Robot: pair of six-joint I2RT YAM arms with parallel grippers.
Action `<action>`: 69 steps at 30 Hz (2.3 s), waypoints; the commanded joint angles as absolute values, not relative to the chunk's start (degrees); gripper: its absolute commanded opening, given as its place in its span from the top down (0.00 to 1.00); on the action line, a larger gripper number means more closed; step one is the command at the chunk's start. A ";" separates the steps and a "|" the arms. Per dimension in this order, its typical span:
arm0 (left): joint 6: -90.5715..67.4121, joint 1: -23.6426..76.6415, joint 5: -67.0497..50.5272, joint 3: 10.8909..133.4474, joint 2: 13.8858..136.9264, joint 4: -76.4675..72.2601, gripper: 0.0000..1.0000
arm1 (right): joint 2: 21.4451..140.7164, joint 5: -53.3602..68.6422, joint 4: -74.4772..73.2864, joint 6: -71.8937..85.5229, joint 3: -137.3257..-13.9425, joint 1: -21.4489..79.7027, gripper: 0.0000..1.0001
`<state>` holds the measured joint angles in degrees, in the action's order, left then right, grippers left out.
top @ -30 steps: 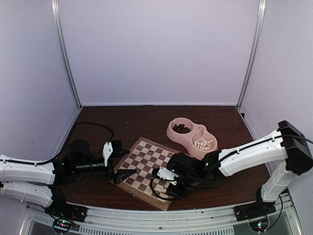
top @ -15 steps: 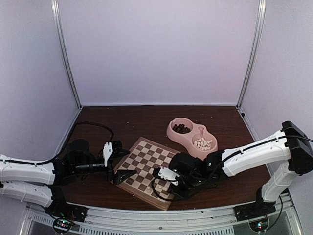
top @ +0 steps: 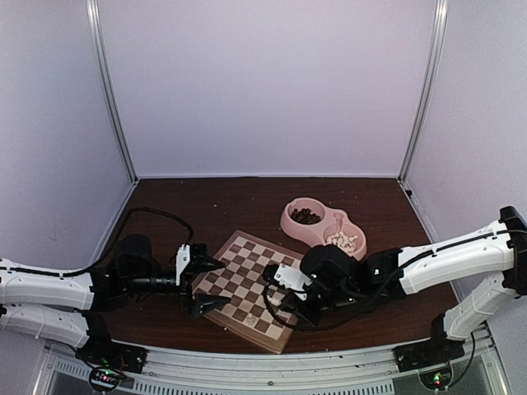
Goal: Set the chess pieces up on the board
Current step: Pick up the pawn from the chessboard, then pass from the right arm to the left
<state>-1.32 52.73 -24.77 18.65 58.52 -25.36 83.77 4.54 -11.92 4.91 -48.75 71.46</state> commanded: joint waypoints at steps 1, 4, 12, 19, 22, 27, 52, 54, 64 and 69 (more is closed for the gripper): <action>-0.59 52.99 -28.46 19.71 59.72 -28.49 0.06 | 81.79 -0.79 -10.02 5.64 -51.49 71.74 0.95; 1.00 52.99 -28.45 20.18 60.30 -28.01 0.07 | 82.72 -2.90 -11.64 5.91 -55.61 71.75 0.97; 1.41 52.95 -28.48 19.81 59.95 -27.95 0.06 | 86.95 -6.59 -1.51 -2.03 -54.39 71.72 0.99; 1.49 52.93 -29.48 21.42 60.64 -26.04 0.06 | 87.05 -1.78 7.94 -6.33 -46.94 71.55 1.00; 1.45 52.99 -30.36 21.95 60.73 -24.75 0.07 | 86.29 -1.59 10.60 -7.21 -44.57 71.61 1.00; 1.41 53.00 -32.44 22.60 62.09 -24.64 0.10 | 85.52 0.69 11.45 -8.63 -43.72 71.49 1.00; 1.59 53.03 -40.91 27.21 71.19 -23.96 0.42 | 84.49 13.35 10.29 -9.17 -45.00 71.59 0.98; 1.58 53.02 -40.67 27.41 72.11 -24.14 0.42 | 84.41 13.76 10.05 -9.07 -45.24 71.54 0.98; 1.71 53.04 -41.04 27.60 73.42 -25.04 0.52 | 84.22 14.73 9.94 -8.89 -45.33 71.63 0.98; 1.80 53.38 -41.31 27.66 73.43 -25.29 0.56 | 84.79 15.04 9.61 -8.69 -45.83 71.67 0.98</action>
